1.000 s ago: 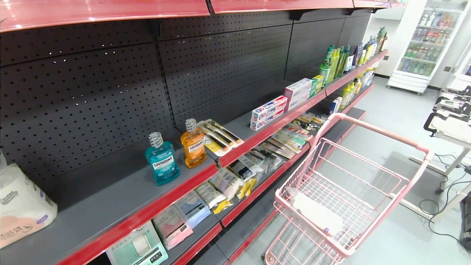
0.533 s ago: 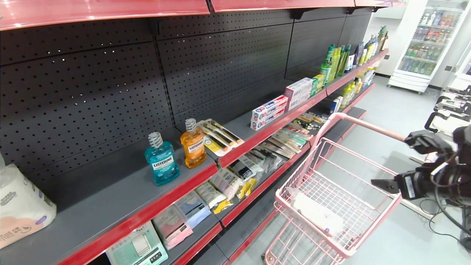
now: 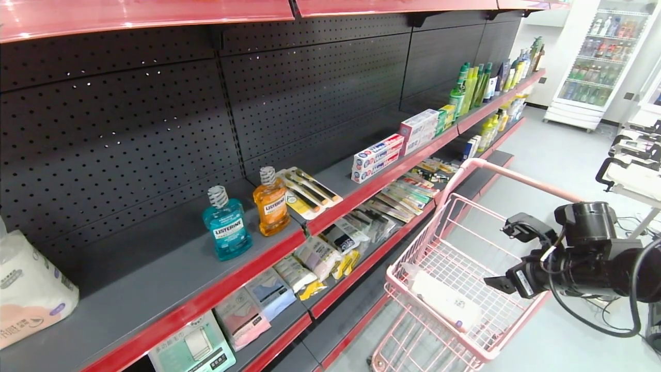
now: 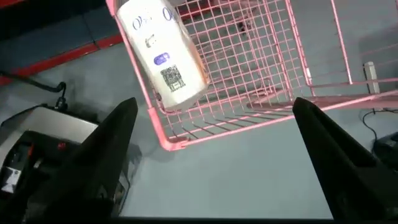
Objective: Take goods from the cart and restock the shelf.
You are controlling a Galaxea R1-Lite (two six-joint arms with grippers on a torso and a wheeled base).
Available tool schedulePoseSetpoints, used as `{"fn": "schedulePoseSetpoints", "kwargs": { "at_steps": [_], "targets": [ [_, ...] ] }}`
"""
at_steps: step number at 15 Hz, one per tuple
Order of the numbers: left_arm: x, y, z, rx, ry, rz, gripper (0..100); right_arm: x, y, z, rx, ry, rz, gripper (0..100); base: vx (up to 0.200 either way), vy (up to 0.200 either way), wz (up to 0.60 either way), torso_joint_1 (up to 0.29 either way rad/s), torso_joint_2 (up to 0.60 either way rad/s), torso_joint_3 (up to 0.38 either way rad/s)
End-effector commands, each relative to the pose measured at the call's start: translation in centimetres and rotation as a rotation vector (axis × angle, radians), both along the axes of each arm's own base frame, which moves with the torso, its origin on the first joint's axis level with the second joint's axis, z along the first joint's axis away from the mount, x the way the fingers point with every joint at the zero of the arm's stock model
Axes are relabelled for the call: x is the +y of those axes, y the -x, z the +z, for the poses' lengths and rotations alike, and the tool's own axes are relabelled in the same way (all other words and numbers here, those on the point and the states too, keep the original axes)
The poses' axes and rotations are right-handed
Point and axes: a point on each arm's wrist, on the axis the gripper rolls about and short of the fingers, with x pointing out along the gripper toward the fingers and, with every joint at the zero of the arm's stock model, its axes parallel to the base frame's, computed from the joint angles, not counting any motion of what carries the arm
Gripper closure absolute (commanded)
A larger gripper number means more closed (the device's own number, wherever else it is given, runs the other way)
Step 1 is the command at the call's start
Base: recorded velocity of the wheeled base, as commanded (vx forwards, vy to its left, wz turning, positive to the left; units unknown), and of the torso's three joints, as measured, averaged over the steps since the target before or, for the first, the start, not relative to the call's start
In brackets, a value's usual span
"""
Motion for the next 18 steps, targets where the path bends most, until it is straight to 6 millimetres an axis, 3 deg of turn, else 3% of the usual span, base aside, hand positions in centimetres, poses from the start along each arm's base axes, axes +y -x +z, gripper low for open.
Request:
{"fn": "schedulePoseSetpoints", "kwargs": {
  "at_steps": [1, 6, 10, 18],
  "targets": [
    [0.0, 0.0, 0.0, 0.001, 0.0, -0.001, 0, 0.9, -1.2, -2.7, 0.045, 0.008, 0.037, 0, 0.0, 0.0, 0.0, 0.0, 0.0, 0.0],
    [0.0, 0.0, 0.0, 0.001, 0.001, 0.0, 0, 2.6, -2.0, -4.8, 0.083, 0.051, 0.141, 0, 0.0, 0.0, 0.0, 0.0, 0.0, 0.0],
    [0.0, 0.0, 0.0, 0.001, 0.0, 0.0, 0, 2.8, -3.2, -5.9, 0.094, 0.061, 0.156, 0, 0.0, 0.0, 0.0, 0.0, 0.0, 0.0],
    [0.0, 0.0, 0.0, 0.001, 0.0, 0.0, 0, 2.8, -4.3, -6.3, 0.082, 0.065, 0.154, 0, 0.0, 0.0, 0.0, -0.068, 0.15, 0.079]
  ]
}}
